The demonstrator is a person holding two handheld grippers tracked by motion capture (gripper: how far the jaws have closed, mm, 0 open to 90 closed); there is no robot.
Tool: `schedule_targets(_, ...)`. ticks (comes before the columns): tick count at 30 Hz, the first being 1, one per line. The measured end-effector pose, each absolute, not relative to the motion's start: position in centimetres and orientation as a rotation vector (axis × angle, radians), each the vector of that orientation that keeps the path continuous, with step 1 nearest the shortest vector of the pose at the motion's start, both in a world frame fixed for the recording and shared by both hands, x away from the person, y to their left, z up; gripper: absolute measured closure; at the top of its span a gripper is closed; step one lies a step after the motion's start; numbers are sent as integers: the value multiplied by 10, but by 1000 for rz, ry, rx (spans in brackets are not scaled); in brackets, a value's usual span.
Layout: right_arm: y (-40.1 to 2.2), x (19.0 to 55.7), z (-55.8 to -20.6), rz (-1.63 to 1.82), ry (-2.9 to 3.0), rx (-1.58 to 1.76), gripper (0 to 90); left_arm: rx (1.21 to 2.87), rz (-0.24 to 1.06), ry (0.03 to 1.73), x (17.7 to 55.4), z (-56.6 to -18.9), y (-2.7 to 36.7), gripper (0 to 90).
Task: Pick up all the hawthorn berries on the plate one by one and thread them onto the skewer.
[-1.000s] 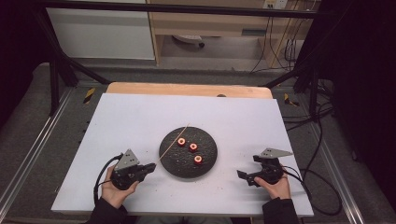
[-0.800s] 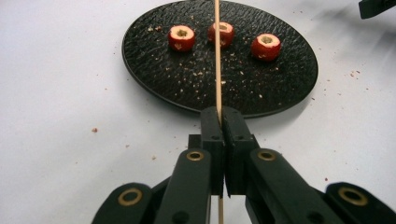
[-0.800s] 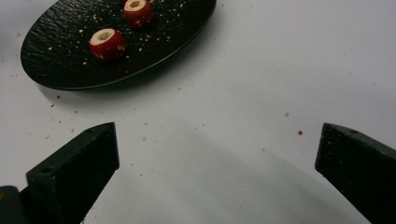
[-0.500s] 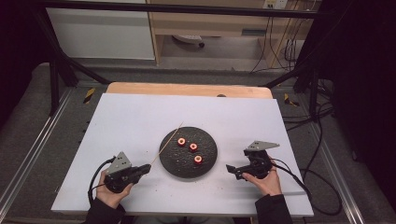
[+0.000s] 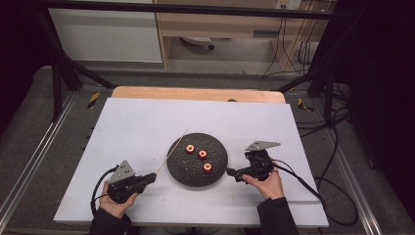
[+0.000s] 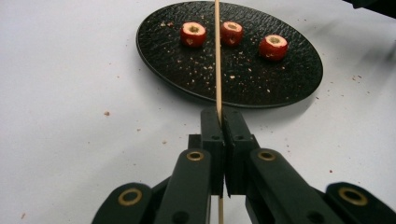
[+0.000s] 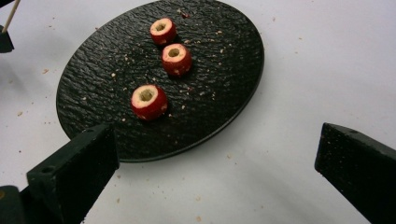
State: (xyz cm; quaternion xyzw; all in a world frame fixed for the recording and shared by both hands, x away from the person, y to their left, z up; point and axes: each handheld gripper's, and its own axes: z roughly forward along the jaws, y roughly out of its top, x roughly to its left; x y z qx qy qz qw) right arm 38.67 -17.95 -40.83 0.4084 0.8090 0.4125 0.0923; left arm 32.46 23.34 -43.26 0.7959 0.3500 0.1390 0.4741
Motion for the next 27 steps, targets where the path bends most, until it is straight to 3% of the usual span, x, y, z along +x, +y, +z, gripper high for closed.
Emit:
schedule_targets(12, -143, 402, -397, 1128, 2470, 1184, 27, 1959, 349, 860, 325, -434, 234, 880)
schedule_targets(27, -96, 418, -392, 921, 2651, 1179, 185, 1962, 364, 872, 325, -434, 236, 880)
